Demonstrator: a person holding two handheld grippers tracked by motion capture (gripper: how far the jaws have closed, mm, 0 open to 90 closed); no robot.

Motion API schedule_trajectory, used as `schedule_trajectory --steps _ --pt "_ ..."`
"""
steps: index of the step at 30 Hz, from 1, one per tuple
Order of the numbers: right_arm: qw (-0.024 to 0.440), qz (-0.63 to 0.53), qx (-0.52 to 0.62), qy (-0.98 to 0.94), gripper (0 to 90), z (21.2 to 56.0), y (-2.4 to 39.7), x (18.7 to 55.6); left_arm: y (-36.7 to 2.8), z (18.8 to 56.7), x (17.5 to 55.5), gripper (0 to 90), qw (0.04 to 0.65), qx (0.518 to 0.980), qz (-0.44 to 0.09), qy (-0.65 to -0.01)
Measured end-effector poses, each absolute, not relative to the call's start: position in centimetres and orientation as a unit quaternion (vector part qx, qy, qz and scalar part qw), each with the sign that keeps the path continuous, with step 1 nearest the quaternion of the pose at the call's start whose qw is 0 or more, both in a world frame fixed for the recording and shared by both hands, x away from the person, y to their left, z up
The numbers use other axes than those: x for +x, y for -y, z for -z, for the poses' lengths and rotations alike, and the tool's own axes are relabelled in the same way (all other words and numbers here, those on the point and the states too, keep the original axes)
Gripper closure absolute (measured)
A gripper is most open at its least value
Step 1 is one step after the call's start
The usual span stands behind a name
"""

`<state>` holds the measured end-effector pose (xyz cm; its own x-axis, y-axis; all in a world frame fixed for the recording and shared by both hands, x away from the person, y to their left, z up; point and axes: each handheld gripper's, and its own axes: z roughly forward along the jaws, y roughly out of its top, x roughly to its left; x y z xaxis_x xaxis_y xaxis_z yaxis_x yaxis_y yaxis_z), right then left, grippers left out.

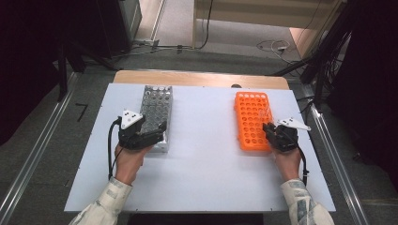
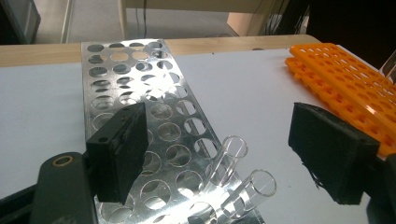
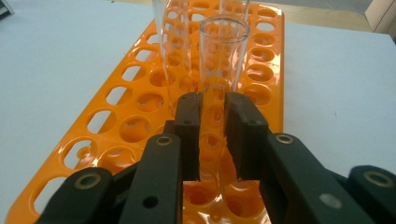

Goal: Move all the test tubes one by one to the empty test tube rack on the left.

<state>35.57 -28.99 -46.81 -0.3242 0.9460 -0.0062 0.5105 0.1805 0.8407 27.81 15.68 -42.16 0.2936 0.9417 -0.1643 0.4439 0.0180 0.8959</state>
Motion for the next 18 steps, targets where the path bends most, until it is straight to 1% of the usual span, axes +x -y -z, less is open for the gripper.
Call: schedule_trajectory --steps 5,11,18 --pt "0.286 -0.400 0.507 -0.708 72.8 46.0 29.2 35.2 -15.6 42.1 27.8 19.6 0.475 0.650 -0.264 -0.531" --pt "0.295 -0.427 0.502 -0.692 72.8 43.5 29.5 34.2 -15.6 41.8 27.7 19.6 0.477 0.650 -0.264 -0.529" --pt "0.284 -0.433 0.488 -0.703 72.8 42.6 29.0 33.3 -15.6 41.6 27.5 19.9 0.480 0.649 -0.264 -0.528"
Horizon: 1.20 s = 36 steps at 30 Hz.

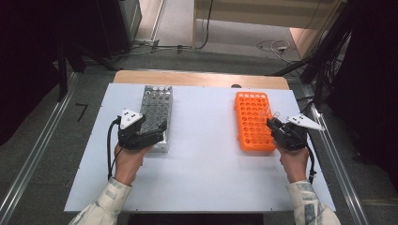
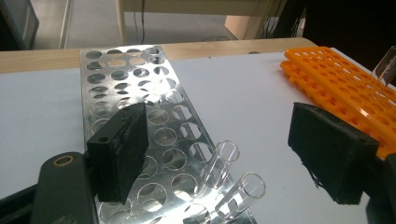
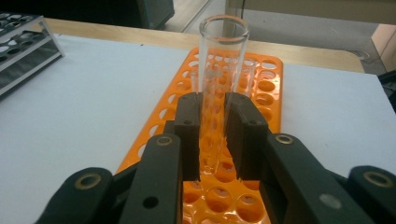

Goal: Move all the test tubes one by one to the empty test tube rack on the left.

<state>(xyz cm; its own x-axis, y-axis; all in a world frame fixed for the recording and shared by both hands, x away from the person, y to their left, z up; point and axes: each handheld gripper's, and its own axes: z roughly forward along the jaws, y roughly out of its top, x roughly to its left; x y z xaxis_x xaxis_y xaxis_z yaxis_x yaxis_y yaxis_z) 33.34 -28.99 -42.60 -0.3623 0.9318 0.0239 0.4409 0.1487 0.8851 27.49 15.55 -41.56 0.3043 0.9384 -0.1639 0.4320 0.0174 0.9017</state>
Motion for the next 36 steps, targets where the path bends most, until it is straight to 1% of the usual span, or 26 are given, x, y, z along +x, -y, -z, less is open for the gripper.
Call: schedule_trajectory --steps 3,13,27,36 --pt "0.280 -0.431 0.479 -0.712 72.8 42.6 28.5 33.1 -15.4 41.4 27.4 20.3 0.482 0.650 -0.263 -0.526" --pt "0.240 -0.443 0.441 -0.743 72.8 42.5 25.5 32.1 -14.0 40.9 26.8 20.7 0.492 0.663 -0.254 -0.504" --pt "0.198 -0.438 0.362 -0.799 72.8 43.7 19.3 30.0 -11.4 40.9 26.1 21.6 0.494 0.693 -0.234 -0.471" --pt "0.147 -0.440 0.330 -0.822 72.8 44.9 15.8 29.2 -9.0 41.5 25.6 21.8 0.492 0.718 -0.214 -0.443"
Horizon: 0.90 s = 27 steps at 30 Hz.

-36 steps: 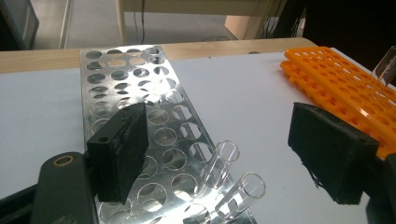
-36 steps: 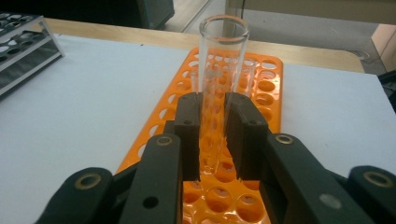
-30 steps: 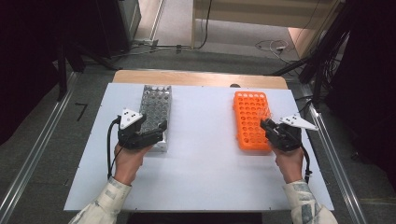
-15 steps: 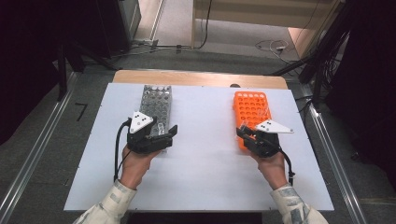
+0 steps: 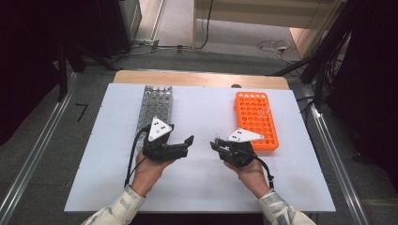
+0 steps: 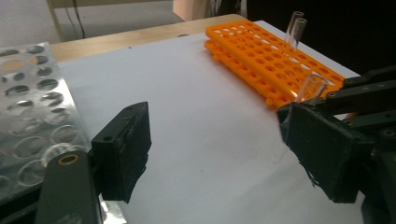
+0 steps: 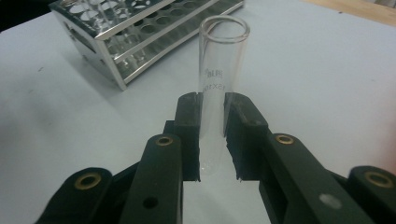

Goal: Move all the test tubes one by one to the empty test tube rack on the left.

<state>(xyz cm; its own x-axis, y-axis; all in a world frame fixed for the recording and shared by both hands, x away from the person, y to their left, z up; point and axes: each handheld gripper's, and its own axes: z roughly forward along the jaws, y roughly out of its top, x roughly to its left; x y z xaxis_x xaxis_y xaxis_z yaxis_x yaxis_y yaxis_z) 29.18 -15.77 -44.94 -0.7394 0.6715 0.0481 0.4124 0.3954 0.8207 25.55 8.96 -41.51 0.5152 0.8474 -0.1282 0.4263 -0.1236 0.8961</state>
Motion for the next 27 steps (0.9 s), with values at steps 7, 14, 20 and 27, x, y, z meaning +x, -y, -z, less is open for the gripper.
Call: schedule_trajectory --steps 7,14,20,27 --pt "0.131 -0.439 0.311 -0.833 72.8 45.4 13.9 28.5 -7.1 42.1 25.2 21.6 0.489 0.736 -0.203 -0.423" --pt "0.118 -0.440 0.291 -0.841 72.8 45.6 12.6 27.8 -6.0 42.5 25.0 27.7 0.488 0.745 -0.198 -0.410" --pt "0.111 -0.445 0.286 -0.841 72.8 45.6 12.3 27.5 -5.7 42.9 24.8 49.8 0.493 0.752 -0.192 -0.394" --pt "0.108 -0.446 0.288 -0.841 72.8 45.5 12.3 27.6 -5.4 43.1 24.7 70.0 0.488 0.761 -0.189 -0.384"
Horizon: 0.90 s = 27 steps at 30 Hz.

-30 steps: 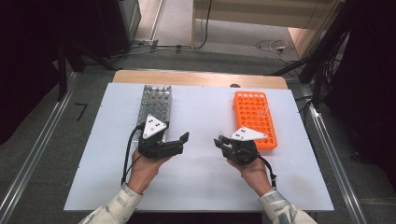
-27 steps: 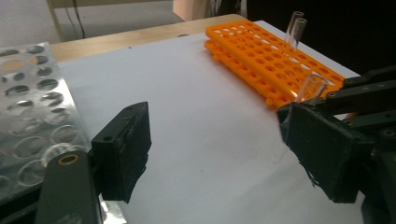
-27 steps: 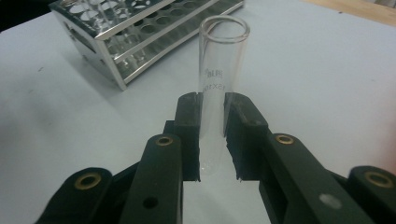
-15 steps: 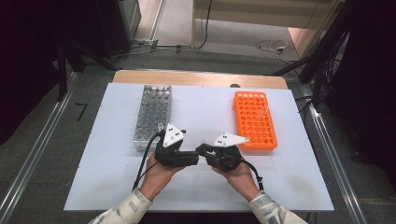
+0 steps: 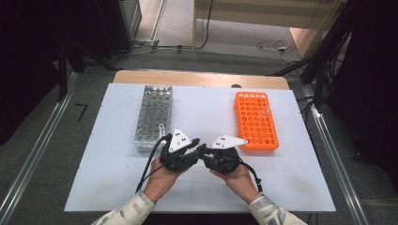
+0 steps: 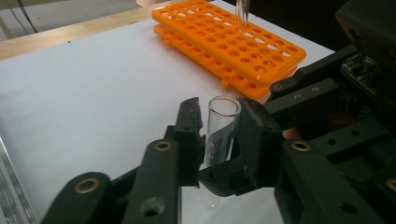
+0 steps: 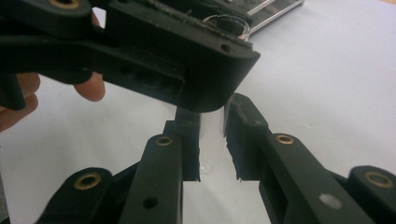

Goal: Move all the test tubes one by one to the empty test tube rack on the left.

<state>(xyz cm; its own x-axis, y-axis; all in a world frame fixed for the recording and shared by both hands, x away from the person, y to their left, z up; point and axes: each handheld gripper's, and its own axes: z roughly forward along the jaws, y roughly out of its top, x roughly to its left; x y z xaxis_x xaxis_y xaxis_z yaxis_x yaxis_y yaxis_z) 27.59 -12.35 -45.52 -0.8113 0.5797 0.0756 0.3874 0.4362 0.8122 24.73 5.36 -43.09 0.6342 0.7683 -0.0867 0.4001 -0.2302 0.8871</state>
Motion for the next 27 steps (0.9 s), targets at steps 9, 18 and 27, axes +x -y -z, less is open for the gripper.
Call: schedule_trajectory --steps 9,18,27 --pt "0.100 -0.448 0.287 -0.841 57.8 45.5 12.4 27.7 -5.6 42.7 24.9 75.2 0.488 0.759 -0.195 -0.385" --pt "0.101 -0.449 0.301 -0.835 38.2 45.4 13.3 28.3 -7.0 40.6 26.5 75.3 0.484 0.738 -0.232 -0.410" --pt "0.107 -0.451 0.313 -0.829 37.7 45.4 14.1 28.8 -9.6 39.9 28.7 75.2 0.486 0.709 -0.261 -0.439"
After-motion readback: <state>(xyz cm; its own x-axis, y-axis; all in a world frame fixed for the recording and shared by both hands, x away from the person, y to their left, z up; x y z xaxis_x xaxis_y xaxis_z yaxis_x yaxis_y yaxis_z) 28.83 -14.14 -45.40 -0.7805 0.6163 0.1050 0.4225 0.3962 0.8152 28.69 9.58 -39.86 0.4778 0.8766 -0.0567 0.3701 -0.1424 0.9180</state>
